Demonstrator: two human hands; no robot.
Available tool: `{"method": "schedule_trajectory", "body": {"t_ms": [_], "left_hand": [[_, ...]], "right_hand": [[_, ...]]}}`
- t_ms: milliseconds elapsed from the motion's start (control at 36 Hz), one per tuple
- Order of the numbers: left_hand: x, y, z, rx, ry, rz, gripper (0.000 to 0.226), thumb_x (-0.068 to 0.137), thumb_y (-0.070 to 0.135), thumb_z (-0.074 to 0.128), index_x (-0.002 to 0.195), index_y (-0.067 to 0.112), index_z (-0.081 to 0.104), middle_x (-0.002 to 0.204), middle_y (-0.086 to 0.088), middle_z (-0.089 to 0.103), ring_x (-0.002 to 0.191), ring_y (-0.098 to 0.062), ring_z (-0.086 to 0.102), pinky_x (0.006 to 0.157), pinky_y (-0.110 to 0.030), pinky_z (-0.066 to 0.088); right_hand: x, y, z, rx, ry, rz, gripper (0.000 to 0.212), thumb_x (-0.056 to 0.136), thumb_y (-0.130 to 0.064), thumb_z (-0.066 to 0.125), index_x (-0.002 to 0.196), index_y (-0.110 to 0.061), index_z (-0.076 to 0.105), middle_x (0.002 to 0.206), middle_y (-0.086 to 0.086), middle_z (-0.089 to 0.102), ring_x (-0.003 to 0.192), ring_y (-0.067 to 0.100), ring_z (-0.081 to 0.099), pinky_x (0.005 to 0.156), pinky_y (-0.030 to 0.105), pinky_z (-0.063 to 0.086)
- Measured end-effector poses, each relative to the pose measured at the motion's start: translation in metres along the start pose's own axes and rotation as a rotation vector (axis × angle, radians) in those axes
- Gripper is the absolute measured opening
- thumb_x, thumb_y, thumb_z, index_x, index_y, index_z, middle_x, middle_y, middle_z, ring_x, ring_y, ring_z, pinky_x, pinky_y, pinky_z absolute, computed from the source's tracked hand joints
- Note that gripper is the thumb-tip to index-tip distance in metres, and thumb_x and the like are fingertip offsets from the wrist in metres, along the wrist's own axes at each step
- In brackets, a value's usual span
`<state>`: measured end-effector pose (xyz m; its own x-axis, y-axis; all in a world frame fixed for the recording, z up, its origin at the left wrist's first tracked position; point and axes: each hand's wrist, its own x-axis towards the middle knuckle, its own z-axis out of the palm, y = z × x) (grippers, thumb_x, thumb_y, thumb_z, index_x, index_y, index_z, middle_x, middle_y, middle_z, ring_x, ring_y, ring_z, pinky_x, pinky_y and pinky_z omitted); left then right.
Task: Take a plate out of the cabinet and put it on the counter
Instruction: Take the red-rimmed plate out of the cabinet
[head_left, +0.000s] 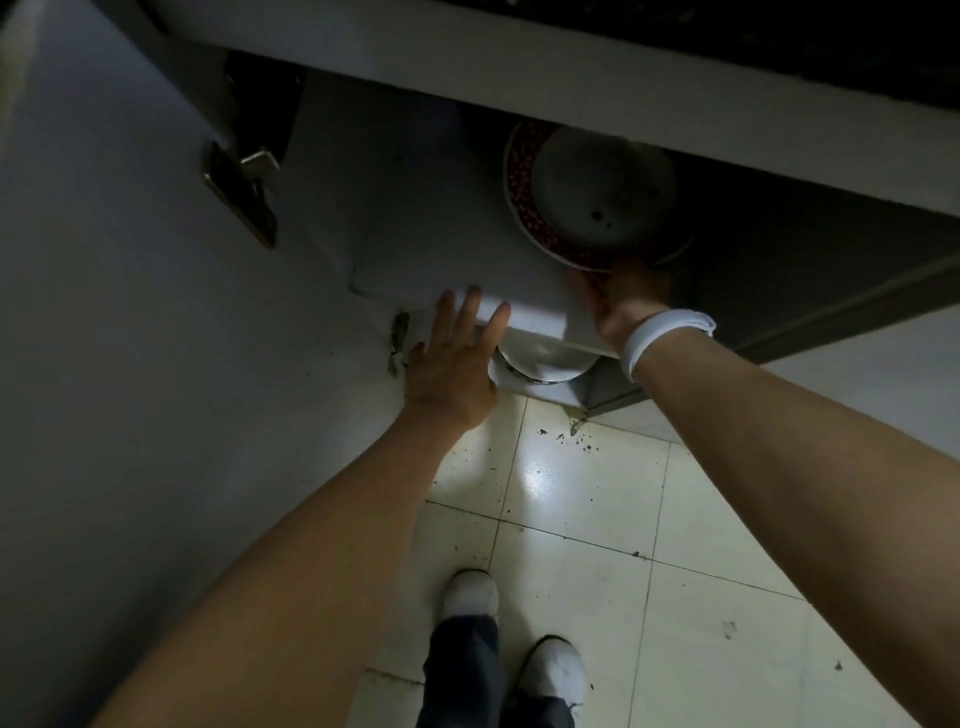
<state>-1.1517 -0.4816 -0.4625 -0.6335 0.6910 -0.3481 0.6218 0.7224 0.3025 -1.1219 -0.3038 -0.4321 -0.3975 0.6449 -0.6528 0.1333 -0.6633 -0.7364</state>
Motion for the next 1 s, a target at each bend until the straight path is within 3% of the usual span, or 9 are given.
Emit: {"method": "schedule_trajectory", "body": {"t_ms": [111,222,361,472,556,611,778,861,1000], "left_hand": [[-0.006,0.003,-0.01,-0.037,-0.064,-0.026,0.075,0.088,0.017,0.048,0.145,0.033,0.002,0.159,0.001,-0.012,0.146,-0.025,-0.015,0.118,-0.055,0.014],[-0.029,0.017,-0.018,-0.199,-0.082,-0.208,0.062,0.091,0.02,0.043,0.146,0.024,0.014,0.16,-0.004,0.0,0.146,-0.029,-0.006,0.117,-0.052,0.021],[-0.072,0.031,-0.017,-0.453,-0.018,-0.411,0.052,0.09,0.017,0.043,0.141,0.016,0.031,0.152,-0.011,0.03,0.138,-0.029,0.03,0.109,-0.048,0.037],[-0.11,0.043,-0.029,-0.778,0.055,-0.556,0.044,0.092,0.015,0.039,0.136,0.013,0.042,0.144,-0.013,0.043,0.129,-0.029,0.044,0.108,-0.041,0.04],[-0.142,0.051,-0.045,-0.939,0.065,-0.646,0.042,0.095,0.013,0.038,0.136,0.011,0.041,0.144,-0.011,0.044,0.127,-0.025,0.046,0.106,-0.03,0.036],[-0.162,0.058,-0.057,-0.996,0.021,-0.694,0.043,0.095,0.014,0.039,0.138,0.011,0.038,0.144,-0.01,0.043,0.126,-0.024,0.046,0.1,-0.026,0.035],[-0.206,0.083,-0.091,-0.921,-0.227,-0.625,0.064,0.091,0.023,0.052,0.145,0.011,0.02,0.152,-0.014,0.03,0.13,-0.03,0.044,0.11,-0.043,0.037],[-0.223,0.105,-0.11,-0.875,-0.373,-0.533,0.07,0.091,0.031,0.053,0.147,0.018,0.012,0.15,-0.009,0.035,0.13,-0.029,0.045,0.109,-0.045,0.038],[-0.24,0.145,-0.127,-0.767,-0.517,-0.362,0.065,0.084,0.039,0.059,0.141,0.026,0.03,0.139,-0.005,0.05,0.12,-0.027,0.054,0.101,-0.05,0.047]], "right_hand": [[-0.009,0.003,-0.004,0.082,0.072,0.132,0.014,0.083,0.003,0.05,0.084,-0.007,0.059,0.111,0.018,0.063,0.105,0.031,0.061,0.077,0.035,0.059],[-0.032,0.017,-0.013,0.068,0.097,0.168,0.034,0.082,0.008,0.044,0.113,0.002,0.055,0.124,0.022,0.059,0.101,0.032,0.064,0.065,0.032,0.061],[-0.082,0.037,-0.035,0.115,0.088,0.213,0.034,0.087,-0.003,0.044,0.12,-0.006,0.053,0.119,0.015,0.063,0.101,0.029,0.064,0.051,0.025,0.057],[-0.137,0.043,-0.063,0.093,0.086,0.255,0.028,0.087,-0.003,0.047,0.114,-0.013,0.051,0.093,0.007,0.066,0.078,0.022,0.065,0.053,0.028,0.059],[-0.183,0.043,-0.09,-0.01,0.054,0.305,0.015,0.088,-0.006,0.049,0.099,-0.013,0.056,0.09,0.009,0.065,0.076,0.023,0.064,0.063,0.032,0.059],[-0.214,0.042,-0.11,-0.06,0.05,0.33,0.01,0.088,-0.007,0.051,0.089,-0.014,0.058,0.089,0.011,0.065,0.071,0.021,0.064,0.058,0.029,0.06],[-0.302,0.025,-0.176,-0.144,0.073,0.374,0.022,0.09,-0.01,0.05,0.112,-0.008,0.048,0.099,0.014,0.062,0.075,0.024,0.066,0.064,0.035,0.059],[-0.338,0.008,-0.204,-0.179,0.065,0.364,0.019,0.09,-0.012,0.051,0.11,-0.012,0.05,0.092,0.01,0.066,0.065,0.017,0.071,0.056,0.028,0.06],[-0.395,-0.027,-0.249,-0.234,0.029,0.345,0.027,0.09,-0.02,0.052,0.117,-0.016,0.05,0.097,0.007,0.068,0.074,0.017,0.072,0.064,0.03,0.062]]}}
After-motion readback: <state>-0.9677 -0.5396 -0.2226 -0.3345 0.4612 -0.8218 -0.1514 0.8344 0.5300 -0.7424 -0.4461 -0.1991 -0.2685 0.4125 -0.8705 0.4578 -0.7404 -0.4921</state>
